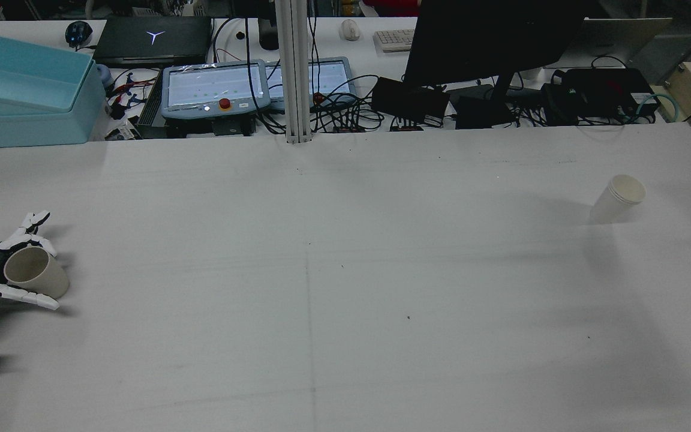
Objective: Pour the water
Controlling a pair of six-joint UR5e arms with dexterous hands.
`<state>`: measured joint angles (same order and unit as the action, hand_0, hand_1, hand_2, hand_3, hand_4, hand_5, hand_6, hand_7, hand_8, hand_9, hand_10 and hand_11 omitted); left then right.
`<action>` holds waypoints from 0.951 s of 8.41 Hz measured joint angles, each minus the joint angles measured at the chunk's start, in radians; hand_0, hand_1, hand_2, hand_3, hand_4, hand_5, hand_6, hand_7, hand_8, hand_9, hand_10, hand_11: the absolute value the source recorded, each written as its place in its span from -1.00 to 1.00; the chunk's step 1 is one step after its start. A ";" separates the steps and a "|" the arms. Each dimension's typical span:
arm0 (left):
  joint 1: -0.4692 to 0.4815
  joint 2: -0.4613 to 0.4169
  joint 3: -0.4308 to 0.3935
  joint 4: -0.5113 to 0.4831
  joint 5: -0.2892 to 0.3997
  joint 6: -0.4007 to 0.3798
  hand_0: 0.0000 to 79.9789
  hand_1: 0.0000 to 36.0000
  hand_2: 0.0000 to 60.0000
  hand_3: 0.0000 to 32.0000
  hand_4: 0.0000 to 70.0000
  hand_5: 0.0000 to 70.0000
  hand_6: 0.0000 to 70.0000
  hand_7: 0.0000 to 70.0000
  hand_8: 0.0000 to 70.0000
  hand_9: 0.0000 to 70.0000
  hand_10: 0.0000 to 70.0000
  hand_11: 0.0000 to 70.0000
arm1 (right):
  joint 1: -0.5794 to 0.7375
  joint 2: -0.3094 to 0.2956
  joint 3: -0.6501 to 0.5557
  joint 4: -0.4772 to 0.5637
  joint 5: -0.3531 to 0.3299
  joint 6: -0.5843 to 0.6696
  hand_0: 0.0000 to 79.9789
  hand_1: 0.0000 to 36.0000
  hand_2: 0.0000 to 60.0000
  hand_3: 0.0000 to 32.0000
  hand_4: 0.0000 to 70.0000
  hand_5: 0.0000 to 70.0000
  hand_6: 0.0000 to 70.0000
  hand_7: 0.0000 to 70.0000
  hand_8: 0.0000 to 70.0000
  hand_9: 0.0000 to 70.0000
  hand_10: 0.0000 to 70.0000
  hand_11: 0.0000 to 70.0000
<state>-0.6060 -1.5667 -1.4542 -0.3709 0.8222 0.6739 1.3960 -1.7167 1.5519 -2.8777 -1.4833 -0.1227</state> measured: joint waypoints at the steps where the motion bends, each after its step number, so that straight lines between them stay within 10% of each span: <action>1: 0.000 -0.002 -0.002 0.005 0.000 0.000 0.87 1.00 1.00 -1.00 0.59 1.00 -0.71 -0.62 -0.85 -0.89 -0.82 -0.65 | 0.000 0.000 -0.001 0.000 0.000 0.000 0.11 -0.56 -0.68 -1.00 -0.35 -0.63 -0.71 -0.41 -0.62 -0.53 -0.87 -0.81; 8: -0.003 0.010 -0.102 0.072 -0.037 -0.011 0.60 1.00 1.00 -1.00 0.97 1.00 -0.68 -0.57 -0.85 -0.89 -0.81 -0.66 | 0.041 -0.036 0.000 0.003 -0.002 0.007 0.17 -0.38 -0.72 -1.00 -0.47 -0.67 -0.77 -0.50 -0.60 -0.57 -0.88 -0.81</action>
<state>-0.6085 -1.5566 -1.5559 -0.2988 0.7857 0.6632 1.4372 -1.7527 1.5519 -2.8745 -1.4854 -0.1158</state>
